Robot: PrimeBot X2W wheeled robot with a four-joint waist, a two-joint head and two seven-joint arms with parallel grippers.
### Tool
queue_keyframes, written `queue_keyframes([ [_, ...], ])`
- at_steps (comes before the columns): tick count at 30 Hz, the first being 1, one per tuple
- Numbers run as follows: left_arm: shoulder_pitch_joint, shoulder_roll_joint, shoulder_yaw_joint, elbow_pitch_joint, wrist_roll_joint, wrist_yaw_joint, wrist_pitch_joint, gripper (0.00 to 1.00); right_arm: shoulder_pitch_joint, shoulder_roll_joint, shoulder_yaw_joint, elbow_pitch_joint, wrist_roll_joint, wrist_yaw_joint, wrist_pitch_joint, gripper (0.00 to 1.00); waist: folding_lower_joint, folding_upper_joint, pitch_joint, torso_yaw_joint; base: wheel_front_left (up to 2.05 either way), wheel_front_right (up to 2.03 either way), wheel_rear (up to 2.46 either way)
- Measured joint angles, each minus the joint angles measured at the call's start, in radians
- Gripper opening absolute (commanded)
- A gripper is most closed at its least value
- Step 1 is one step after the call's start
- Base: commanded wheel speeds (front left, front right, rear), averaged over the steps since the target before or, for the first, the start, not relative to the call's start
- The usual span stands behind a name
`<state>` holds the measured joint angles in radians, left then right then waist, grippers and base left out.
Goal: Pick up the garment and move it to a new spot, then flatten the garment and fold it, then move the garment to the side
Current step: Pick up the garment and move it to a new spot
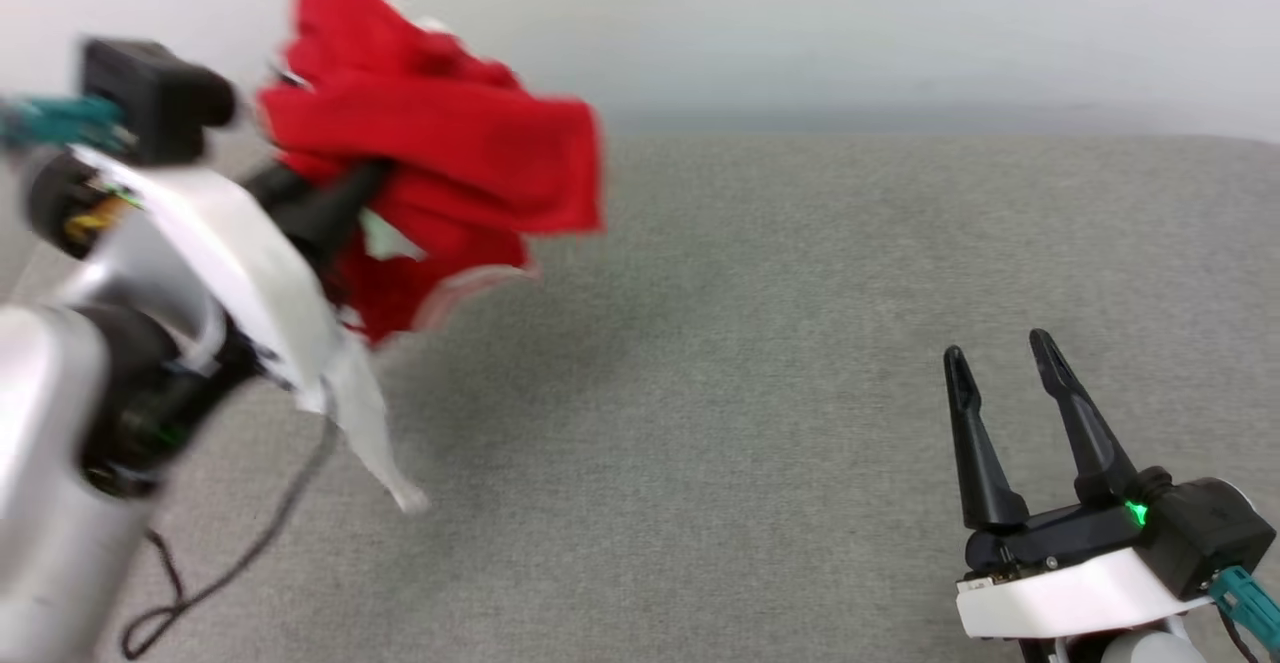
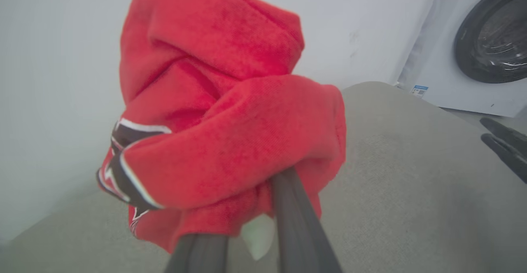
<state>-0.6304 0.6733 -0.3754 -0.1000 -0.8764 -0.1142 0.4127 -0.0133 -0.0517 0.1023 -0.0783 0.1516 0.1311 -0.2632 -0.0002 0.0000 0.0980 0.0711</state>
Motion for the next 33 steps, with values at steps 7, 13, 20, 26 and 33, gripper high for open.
queue_keyframes([
  [7,0.049,-0.180,-0.154,-0.070,0.113,0.044,-0.082,0.00,0.001,0.000,0.007,-0.012,-0.001,0.000,0.000,1.00,0.0000,0.0000,-0.009,-0.085,0.00,0.00,0.00],
  [13,-0.036,-0.333,-0.240,0.058,0.235,0.046,-0.219,0.00,-0.015,0.000,0.011,-0.021,-0.001,0.000,0.000,1.00,0.0000,0.0000,0.030,-0.156,0.00,0.00,0.00],
  [20,-0.055,-0.469,-0.409,0.285,0.352,0.019,-0.336,0.00,-0.029,0.000,-0.009,-0.034,0.004,0.000,0.000,1.00,0.0002,0.0000,0.094,-0.223,0.00,0.00,0.00],
  [26,0.035,-0.559,-0.561,0.504,0.376,-0.002,-0.418,0.71,-0.038,0.000,-0.022,-0.039,0.006,0.000,0.000,1.00,0.0003,0.0000,0.126,-0.243,0.00,0.00,0.00],
  [33,0.068,-0.605,-0.679,0.635,0.341,-0.015,-0.501,1.00,-0.043,0.000,-0.020,-0.021,-0.005,0.000,0.000,1.00,0.0003,0.0000,0.105,-0.210,0.00,0.00,0.00],
])
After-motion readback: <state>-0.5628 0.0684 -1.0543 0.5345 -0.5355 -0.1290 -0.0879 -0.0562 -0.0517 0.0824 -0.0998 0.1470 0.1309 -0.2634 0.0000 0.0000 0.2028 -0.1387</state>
